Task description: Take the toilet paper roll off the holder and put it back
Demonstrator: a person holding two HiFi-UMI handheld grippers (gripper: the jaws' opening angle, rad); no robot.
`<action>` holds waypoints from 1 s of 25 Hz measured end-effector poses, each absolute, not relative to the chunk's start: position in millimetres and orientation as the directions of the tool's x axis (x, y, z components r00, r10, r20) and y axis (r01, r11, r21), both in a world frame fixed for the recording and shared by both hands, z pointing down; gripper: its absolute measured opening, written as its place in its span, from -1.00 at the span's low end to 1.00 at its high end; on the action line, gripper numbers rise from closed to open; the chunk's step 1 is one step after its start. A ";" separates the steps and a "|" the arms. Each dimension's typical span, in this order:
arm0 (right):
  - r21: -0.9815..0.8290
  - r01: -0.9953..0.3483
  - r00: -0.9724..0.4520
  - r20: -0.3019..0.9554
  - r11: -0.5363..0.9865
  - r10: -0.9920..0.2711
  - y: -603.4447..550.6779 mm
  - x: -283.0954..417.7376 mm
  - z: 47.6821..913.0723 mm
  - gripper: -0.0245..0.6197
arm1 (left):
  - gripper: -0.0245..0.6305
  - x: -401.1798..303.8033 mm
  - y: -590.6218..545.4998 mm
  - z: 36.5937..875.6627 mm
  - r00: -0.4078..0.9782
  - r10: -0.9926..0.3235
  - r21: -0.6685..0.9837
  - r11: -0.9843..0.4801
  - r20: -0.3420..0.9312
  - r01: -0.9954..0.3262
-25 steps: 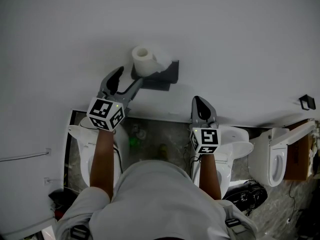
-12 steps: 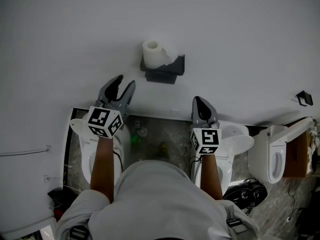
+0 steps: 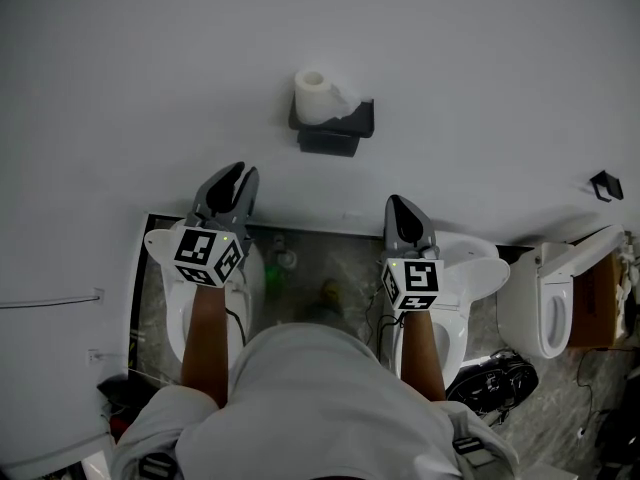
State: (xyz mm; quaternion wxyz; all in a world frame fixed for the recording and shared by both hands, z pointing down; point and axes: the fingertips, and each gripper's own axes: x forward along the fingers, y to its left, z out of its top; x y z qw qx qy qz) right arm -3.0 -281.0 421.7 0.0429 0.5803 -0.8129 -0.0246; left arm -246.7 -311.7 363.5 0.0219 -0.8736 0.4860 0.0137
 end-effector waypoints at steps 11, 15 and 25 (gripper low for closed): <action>0.070 -0.950 -0.301 0.048 0.304 -0.952 -248.7 0.8 425.6 -0.92 | -0.83 -253.8 -280.5 366.0 0.513 -0.856 -0.023 -0.513 -0.058 -0.858; 0.078 -0.946 -0.311 0.051 0.314 -0.949 -240.7 -3.4 426.2 -0.92 | -0.86 -256.2 -271.7 367.2 0.506 -0.860 -0.018 -0.506 -0.065 -0.863; 0.079 -0.947 -0.309 0.046 0.311 -0.950 -222.7 -8.6 425.1 -0.92 | -0.93 -266.1 -252.6 373.0 0.493 -0.868 -0.011 -0.493 -0.060 -0.870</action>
